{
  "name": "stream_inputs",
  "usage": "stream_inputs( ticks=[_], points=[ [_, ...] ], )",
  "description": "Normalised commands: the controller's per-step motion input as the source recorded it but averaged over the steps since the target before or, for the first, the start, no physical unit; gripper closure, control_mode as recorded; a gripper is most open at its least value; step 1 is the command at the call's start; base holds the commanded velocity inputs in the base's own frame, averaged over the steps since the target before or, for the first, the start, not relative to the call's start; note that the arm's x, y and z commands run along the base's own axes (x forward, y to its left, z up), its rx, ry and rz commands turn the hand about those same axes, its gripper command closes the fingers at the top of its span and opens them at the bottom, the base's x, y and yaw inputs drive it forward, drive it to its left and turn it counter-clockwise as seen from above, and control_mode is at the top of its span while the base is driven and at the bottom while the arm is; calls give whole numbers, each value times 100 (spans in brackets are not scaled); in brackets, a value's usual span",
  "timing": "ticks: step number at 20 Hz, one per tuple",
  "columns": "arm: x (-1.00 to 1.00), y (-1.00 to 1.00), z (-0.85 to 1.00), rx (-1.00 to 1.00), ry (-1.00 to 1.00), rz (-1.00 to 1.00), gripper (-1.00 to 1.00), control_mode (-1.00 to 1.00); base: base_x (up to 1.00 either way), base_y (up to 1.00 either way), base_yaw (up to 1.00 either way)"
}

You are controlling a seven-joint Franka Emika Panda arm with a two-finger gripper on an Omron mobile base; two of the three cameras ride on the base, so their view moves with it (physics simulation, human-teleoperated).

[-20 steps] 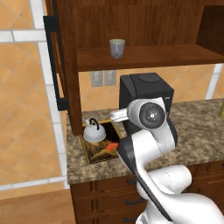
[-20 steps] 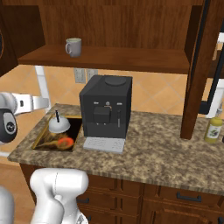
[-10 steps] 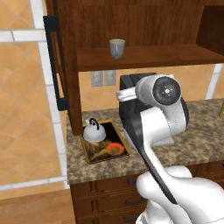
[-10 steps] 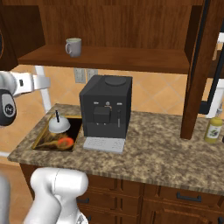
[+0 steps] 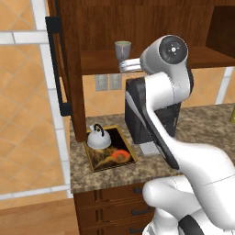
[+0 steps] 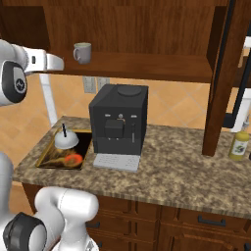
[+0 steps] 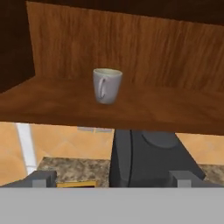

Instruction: Pick the kettle from the counter and place it on the tray. Then pick the mug from the cabinet and place it on the tray. Then close the cabinet doors.

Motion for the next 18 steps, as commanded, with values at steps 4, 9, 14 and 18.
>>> stream_inputs(
  ticks=[4, 9, 14, 18],
  points=[
    [57, 3, 3, 2, -4, -9, -100, -100, 0, 0, 0],
    [54, 1, -4, 2, -11, -6, -100, -100, 0, 0, 0],
    [65, 0, -1, 11, 0, -2, -100, -100, 0, 0, 0],
    [47, 0, -12, 11, 10, -5, -100, -100, 0, 0, 0]
  ],
)
